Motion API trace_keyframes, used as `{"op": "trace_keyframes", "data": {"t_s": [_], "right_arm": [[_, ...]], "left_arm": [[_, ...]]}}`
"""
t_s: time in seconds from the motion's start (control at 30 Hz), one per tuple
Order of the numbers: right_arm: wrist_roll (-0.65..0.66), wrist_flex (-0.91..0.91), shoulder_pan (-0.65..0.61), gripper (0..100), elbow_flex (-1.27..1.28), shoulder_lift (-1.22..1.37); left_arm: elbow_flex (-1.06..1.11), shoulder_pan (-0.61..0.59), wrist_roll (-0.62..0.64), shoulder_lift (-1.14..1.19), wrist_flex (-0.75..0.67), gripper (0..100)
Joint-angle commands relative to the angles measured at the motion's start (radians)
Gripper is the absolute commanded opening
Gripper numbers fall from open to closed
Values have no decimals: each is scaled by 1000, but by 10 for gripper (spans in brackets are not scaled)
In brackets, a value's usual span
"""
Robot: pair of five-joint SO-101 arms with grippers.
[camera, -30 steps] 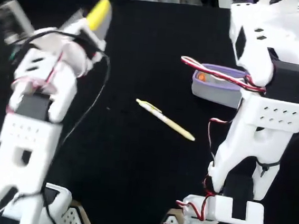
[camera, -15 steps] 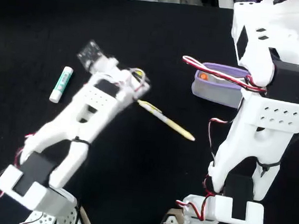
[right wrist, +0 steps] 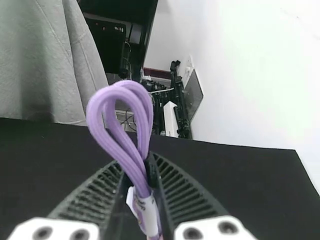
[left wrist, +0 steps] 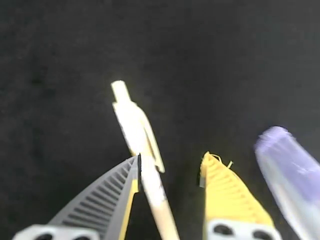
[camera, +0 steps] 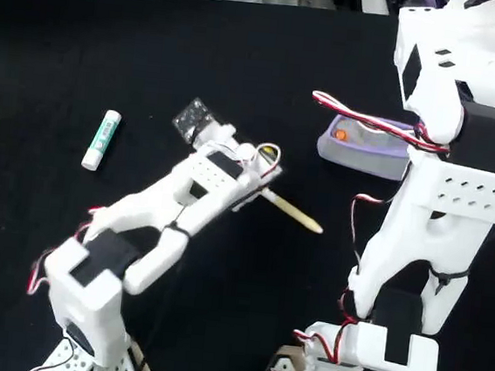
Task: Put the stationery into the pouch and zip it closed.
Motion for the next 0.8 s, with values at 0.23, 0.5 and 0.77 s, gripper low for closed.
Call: {"op": "trace_keyframes", "data": {"t_s": [0.23,0.5,0.77], "right_arm": [[-14,5,15,11,-4,-38],[-14,18,15,11,-4,-38],[-14,14,14,11,-4,-36]], "left_arm": [[-309,12,15,167,186,202],[-564,19,11,331,428,201],[-863,12,-12,522,697,24]]}}
